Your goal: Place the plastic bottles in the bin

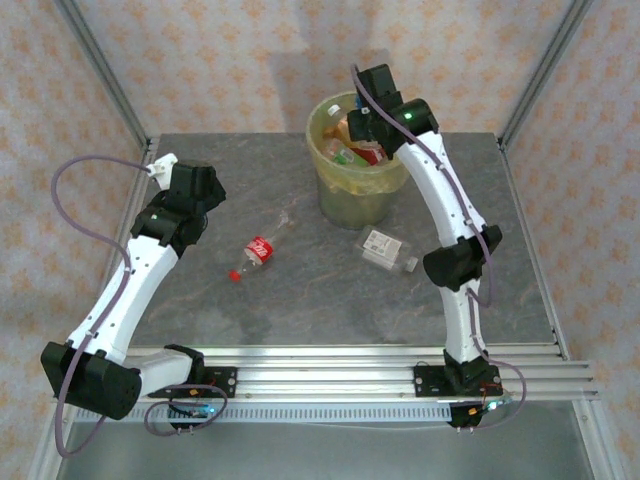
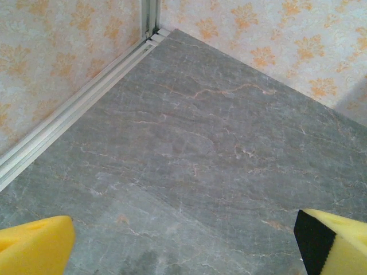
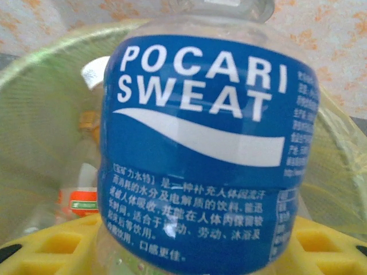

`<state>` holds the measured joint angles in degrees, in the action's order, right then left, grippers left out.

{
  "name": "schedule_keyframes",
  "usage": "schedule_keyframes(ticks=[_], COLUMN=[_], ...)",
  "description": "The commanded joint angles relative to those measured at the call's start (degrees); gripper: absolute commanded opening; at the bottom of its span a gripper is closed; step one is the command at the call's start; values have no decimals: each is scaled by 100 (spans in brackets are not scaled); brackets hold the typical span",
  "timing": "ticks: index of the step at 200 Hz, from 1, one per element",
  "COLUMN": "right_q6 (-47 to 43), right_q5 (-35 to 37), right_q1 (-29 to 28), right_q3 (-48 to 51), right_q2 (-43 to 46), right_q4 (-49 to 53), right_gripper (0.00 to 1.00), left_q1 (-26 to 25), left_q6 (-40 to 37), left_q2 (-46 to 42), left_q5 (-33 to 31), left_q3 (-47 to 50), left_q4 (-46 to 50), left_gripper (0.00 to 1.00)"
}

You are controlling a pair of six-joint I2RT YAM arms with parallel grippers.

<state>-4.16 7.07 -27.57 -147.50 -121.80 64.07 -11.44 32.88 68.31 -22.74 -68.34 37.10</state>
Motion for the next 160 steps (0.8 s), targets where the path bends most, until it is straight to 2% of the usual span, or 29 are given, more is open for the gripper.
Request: schedule_keyframes(ticks=[1,38,90,105,160], right_q6=[-70,-204,139,191,188], right_q5=[-160,-206,138,244,302], right_q1=[124,146,147,147,147], right_q3=[-226,-284,-239,-211,-162], right_q2=[-80,-206,-156,-118,74], right_q4=[296,550,906,968,911], right_gripper=[43,50,53,63,78], left_q1=[72,90,101,106,106], left_q6=[-85,-67,-46,-38,-49], left_q2=[57,71,139,158,216], left_q5=[-48,-41,29,51,71], left_q3=[-136,-147,-180,-183,-215], left_q4=[186,199,201,201,192], left_gripper=[100,100,100,100,100])
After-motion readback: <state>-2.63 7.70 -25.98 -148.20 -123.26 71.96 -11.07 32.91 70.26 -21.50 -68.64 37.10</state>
